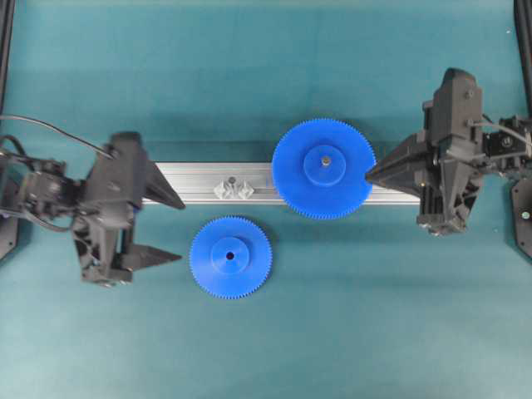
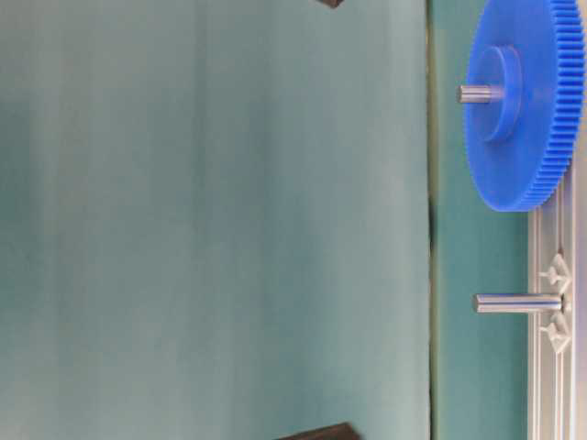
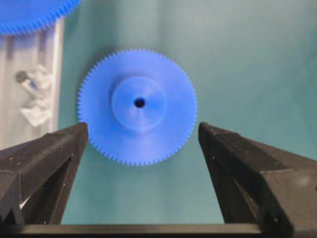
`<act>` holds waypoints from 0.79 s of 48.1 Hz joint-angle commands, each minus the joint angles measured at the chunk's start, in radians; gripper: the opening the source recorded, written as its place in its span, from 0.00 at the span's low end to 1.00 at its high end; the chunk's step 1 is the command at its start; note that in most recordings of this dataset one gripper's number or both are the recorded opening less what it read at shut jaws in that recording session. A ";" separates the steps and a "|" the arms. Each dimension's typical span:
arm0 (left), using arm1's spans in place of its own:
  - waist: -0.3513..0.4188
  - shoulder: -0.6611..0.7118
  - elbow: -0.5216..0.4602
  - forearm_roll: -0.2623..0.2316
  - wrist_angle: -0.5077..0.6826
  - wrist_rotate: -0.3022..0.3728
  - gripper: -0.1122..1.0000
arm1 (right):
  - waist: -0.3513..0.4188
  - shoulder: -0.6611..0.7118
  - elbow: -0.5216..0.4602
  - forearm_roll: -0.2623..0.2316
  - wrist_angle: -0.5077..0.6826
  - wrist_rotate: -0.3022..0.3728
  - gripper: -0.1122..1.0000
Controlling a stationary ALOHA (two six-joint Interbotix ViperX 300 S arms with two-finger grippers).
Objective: Insert the small gear onto the shaft.
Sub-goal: 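Lower the open left gripper over the small blue gear's hub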
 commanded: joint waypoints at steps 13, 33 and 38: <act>-0.015 0.132 -0.080 0.002 0.003 -0.005 0.93 | -0.003 0.011 -0.023 0.003 0.000 0.011 0.23; -0.017 0.308 -0.141 0.003 0.003 -0.015 0.93 | -0.002 0.025 -0.021 0.002 -0.006 0.012 0.23; -0.017 0.344 -0.160 0.003 0.003 -0.017 0.93 | -0.003 0.025 -0.021 0.002 -0.006 0.012 0.23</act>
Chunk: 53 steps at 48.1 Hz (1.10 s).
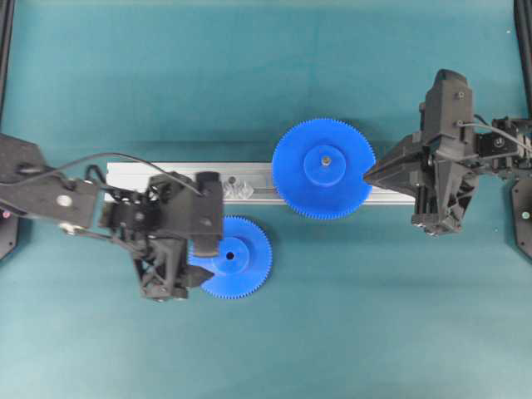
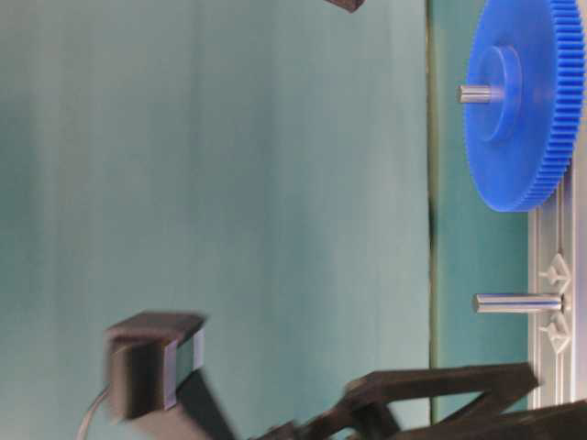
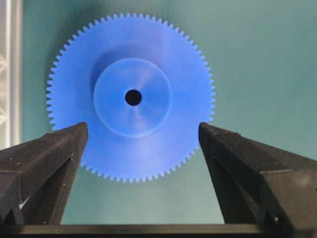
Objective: Insert the small gear onto the shaft.
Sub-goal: 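Lower the open left gripper over the small blue gear's hub, then close the left gripper on the small gear hub and lift it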
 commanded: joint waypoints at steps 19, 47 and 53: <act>-0.002 0.137 -0.087 0.002 -0.002 -0.005 0.93 | 0.000 -0.003 -0.008 0.003 -0.012 0.009 0.23; 0.021 0.172 -0.107 0.002 -0.002 0.000 0.93 | 0.006 -0.026 0.035 0.005 -0.091 0.087 0.23; 0.020 0.178 -0.110 0.002 -0.003 0.000 0.93 | 0.006 -0.028 0.040 0.006 -0.092 0.087 0.23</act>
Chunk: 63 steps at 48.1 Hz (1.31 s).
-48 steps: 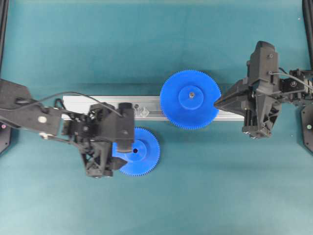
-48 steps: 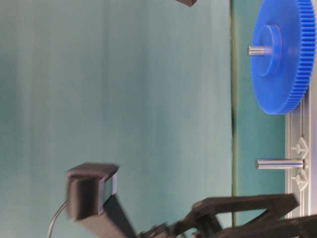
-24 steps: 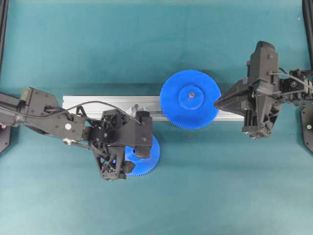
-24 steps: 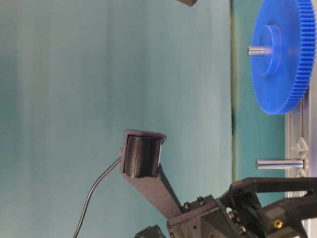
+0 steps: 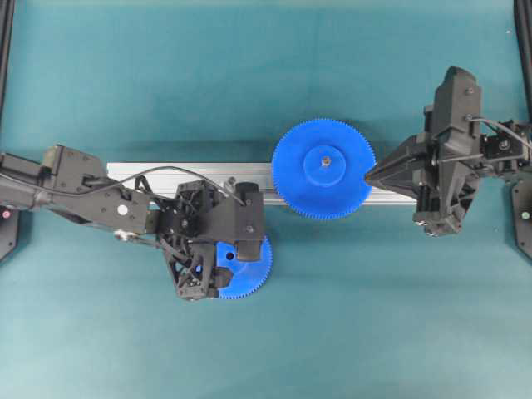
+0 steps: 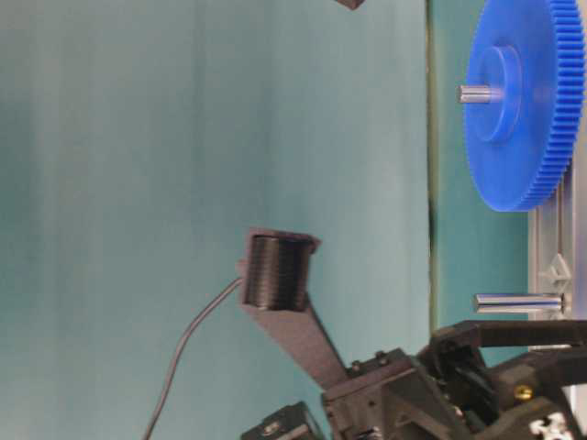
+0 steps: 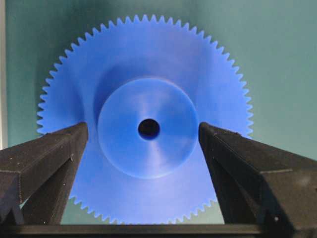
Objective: Insert the small gear onto the shaft.
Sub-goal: 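Close the left gripper on the small gear hub and lift it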
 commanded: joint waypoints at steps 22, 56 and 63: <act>-0.002 0.017 -0.023 0.002 -0.003 -0.002 0.93 | 0.003 -0.008 -0.005 0.002 -0.008 0.009 0.23; -0.002 0.037 -0.014 0.002 0.049 -0.003 0.92 | 0.003 -0.008 0.000 0.002 -0.018 0.009 0.23; -0.003 0.035 -0.015 0.002 0.051 -0.002 0.88 | 0.003 -0.008 0.003 0.000 -0.029 0.011 0.23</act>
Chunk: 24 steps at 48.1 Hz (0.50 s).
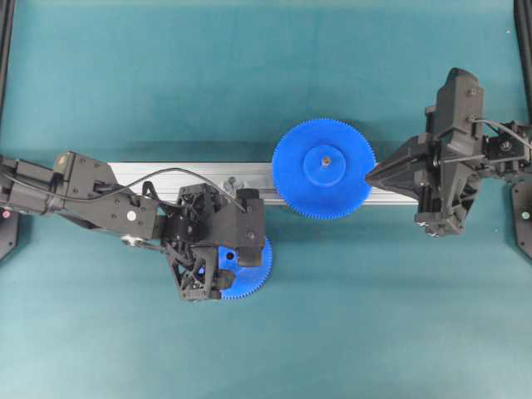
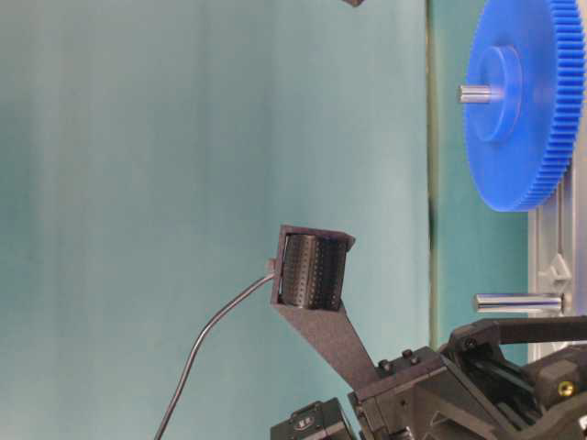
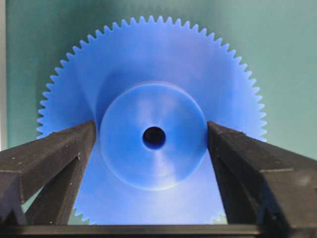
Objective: Insert the small gear onto the shaft.
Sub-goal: 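Close the left gripper on the small gear hub and lift it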
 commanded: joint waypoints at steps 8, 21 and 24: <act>0.005 -0.003 -0.009 0.002 0.009 -0.012 0.75 | 0.002 -0.008 -0.006 0.000 -0.014 0.011 0.23; 0.005 -0.008 -0.017 0.002 0.012 -0.015 0.75 | 0.002 -0.009 -0.006 0.002 -0.021 0.011 0.23; 0.005 -0.014 -0.018 0.002 0.012 -0.015 0.75 | 0.002 -0.008 -0.002 0.002 -0.021 0.011 0.23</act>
